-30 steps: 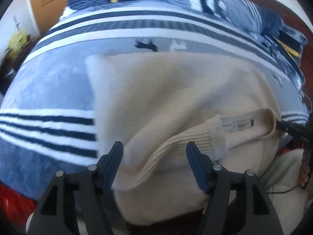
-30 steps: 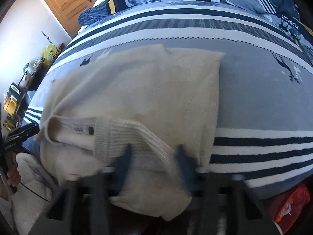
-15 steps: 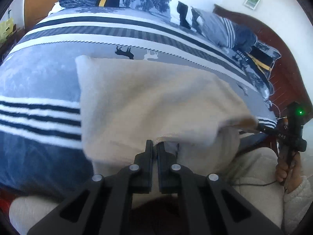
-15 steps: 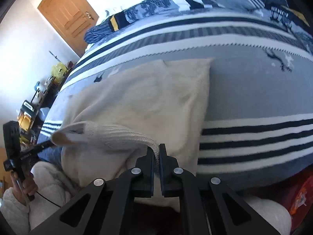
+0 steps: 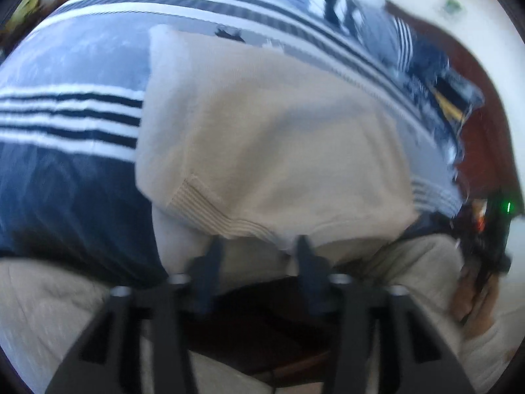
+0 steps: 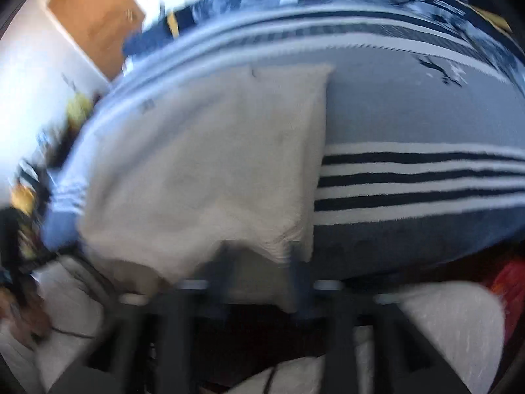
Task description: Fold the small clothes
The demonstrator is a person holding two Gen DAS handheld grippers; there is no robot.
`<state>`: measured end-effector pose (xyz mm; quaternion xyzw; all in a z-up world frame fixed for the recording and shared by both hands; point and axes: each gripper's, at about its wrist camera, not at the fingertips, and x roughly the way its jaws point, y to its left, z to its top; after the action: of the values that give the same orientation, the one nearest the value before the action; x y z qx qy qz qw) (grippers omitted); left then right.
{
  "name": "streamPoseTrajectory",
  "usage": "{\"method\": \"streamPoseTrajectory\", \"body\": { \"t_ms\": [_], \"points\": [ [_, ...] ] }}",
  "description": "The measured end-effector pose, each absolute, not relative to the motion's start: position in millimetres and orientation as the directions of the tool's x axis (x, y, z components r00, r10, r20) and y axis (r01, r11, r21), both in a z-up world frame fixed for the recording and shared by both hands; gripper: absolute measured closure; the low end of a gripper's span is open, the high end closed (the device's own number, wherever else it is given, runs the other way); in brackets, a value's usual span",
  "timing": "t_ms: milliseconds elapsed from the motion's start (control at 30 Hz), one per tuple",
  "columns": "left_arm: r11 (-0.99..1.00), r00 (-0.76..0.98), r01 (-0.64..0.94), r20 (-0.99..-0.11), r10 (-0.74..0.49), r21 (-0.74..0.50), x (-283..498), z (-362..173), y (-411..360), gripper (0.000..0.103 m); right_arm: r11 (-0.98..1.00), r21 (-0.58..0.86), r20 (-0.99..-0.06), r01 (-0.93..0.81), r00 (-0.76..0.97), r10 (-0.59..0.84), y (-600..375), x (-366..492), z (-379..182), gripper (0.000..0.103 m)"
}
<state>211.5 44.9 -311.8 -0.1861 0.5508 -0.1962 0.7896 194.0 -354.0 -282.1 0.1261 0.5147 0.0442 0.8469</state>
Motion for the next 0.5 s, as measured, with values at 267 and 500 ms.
{"method": "streamPoseTrajectory", "body": {
  "t_ms": [267, 500],
  "points": [
    [0.800, 0.262, -0.134, -0.799, -0.541, -0.585, 238.5, -337.2, 45.1, 0.048, 0.800, 0.535, -0.825, 0.271, 0.369, 0.428, -365.9, 209.1, -324.2, 0.028],
    [0.802, 0.237, -0.212, -0.825, -0.512, -0.559, 251.8, -363.6, 29.8, 0.063, 0.723, 0.587, -0.807, 0.364, 0.342, 0.482, -373.6, 226.2, -370.0, 0.064]
  ]
}}
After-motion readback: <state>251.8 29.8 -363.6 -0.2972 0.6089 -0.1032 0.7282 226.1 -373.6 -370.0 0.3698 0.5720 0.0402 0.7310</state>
